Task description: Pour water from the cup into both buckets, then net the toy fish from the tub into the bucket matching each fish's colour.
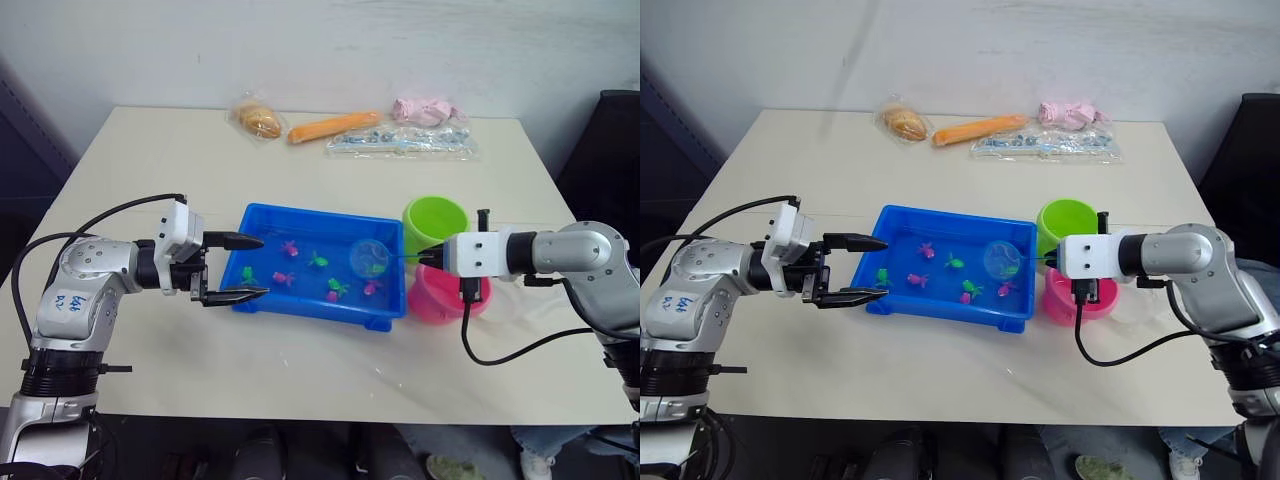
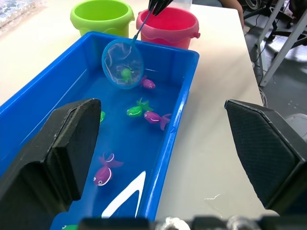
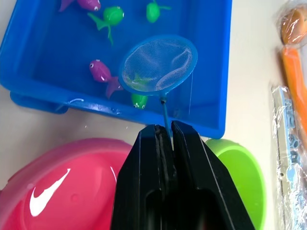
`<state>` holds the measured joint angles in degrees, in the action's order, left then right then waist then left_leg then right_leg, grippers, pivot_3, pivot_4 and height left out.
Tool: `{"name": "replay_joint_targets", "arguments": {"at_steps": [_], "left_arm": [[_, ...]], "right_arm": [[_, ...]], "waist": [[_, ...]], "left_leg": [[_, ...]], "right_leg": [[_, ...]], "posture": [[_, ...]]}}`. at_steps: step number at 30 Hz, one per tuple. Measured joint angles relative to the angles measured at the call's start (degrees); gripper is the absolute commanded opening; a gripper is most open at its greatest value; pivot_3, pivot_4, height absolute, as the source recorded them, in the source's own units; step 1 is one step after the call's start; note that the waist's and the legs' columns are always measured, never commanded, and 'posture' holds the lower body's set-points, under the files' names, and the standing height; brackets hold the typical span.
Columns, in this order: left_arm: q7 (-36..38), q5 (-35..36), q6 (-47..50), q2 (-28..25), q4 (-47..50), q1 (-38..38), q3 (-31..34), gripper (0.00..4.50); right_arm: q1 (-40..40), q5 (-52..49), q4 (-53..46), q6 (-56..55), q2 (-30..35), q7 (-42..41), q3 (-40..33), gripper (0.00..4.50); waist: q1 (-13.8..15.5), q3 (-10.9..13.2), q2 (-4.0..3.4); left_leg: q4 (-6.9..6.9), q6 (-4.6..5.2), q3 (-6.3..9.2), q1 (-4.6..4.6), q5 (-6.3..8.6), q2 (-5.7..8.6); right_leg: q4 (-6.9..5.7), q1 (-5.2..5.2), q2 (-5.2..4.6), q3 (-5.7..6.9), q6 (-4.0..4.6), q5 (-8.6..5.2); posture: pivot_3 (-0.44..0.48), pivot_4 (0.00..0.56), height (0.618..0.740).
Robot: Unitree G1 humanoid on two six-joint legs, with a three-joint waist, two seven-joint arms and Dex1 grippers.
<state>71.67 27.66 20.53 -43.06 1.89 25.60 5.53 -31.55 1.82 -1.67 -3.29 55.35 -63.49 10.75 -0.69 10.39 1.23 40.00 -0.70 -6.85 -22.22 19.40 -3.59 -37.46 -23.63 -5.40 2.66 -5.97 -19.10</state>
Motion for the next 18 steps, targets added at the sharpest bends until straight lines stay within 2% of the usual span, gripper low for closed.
{"name": "replay_joint_targets", "arguments": {"at_steps": [18], "left_arm": [[-3.8, 0.4, 0.2, 0.5, 4.3, -3.5, 0.1, 4.45]], "right_arm": [[-4.8, 6.0, 6.0, -4.6, -3.0, 0.7, 1.9, 0.0]], "waist": [[-0.9, 0.0, -0.02]], "left_leg": [[0.02, -0.01, -0.01, 0.03, -0.01, -0.04]], "right_leg": [[-0.06, 0.01, -0.04, -0.03, 0.0, 0.0]], "posture": [[0.0, 0.15, 0.74]]}}
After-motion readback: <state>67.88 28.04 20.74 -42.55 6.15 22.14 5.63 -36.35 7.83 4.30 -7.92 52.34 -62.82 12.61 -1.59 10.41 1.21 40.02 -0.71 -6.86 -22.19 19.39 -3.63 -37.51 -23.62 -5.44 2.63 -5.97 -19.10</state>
